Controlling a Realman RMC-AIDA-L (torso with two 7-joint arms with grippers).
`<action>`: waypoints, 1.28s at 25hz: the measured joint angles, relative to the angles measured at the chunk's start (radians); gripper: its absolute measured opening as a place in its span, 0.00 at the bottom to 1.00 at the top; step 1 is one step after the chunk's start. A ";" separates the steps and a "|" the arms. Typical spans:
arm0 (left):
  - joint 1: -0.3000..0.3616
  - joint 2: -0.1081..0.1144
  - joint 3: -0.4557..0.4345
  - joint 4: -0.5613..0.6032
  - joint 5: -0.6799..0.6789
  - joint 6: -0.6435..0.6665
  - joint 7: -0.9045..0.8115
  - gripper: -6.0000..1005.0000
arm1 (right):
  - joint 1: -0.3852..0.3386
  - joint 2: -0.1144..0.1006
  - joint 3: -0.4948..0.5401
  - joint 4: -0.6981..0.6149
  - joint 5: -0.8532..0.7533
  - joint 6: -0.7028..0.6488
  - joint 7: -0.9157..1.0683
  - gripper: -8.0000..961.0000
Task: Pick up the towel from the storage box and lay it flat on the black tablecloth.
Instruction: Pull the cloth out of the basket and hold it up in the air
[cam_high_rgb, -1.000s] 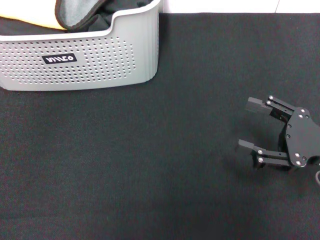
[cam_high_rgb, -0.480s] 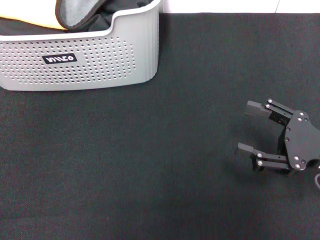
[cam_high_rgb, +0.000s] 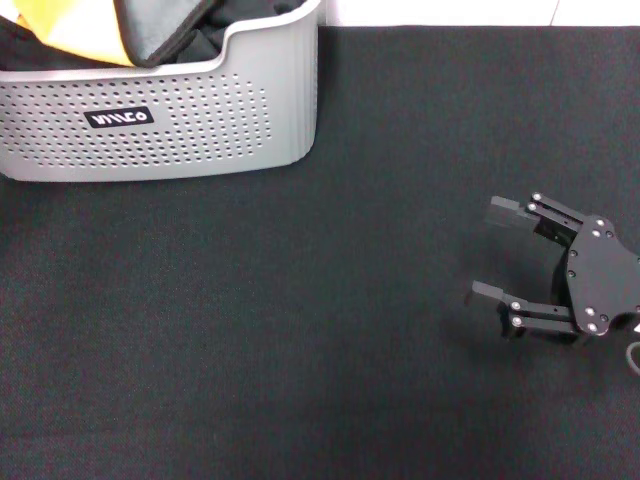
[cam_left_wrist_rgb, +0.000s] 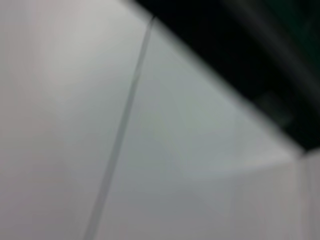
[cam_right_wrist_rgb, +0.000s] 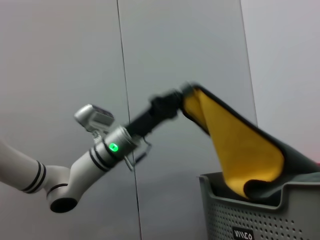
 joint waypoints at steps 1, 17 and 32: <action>-0.002 -0.005 0.000 0.002 -0.032 0.059 -0.041 0.02 | 0.001 0.001 0.000 0.000 0.000 0.000 0.000 0.92; -0.024 -0.004 0.401 0.121 -0.176 0.291 -0.360 0.02 | 0.073 0.013 -0.038 0.012 0.067 0.043 0.000 0.92; -0.094 -0.038 0.458 -0.157 -0.102 0.289 -0.130 0.02 | 0.142 0.025 -0.250 0.021 0.229 0.023 -0.033 0.92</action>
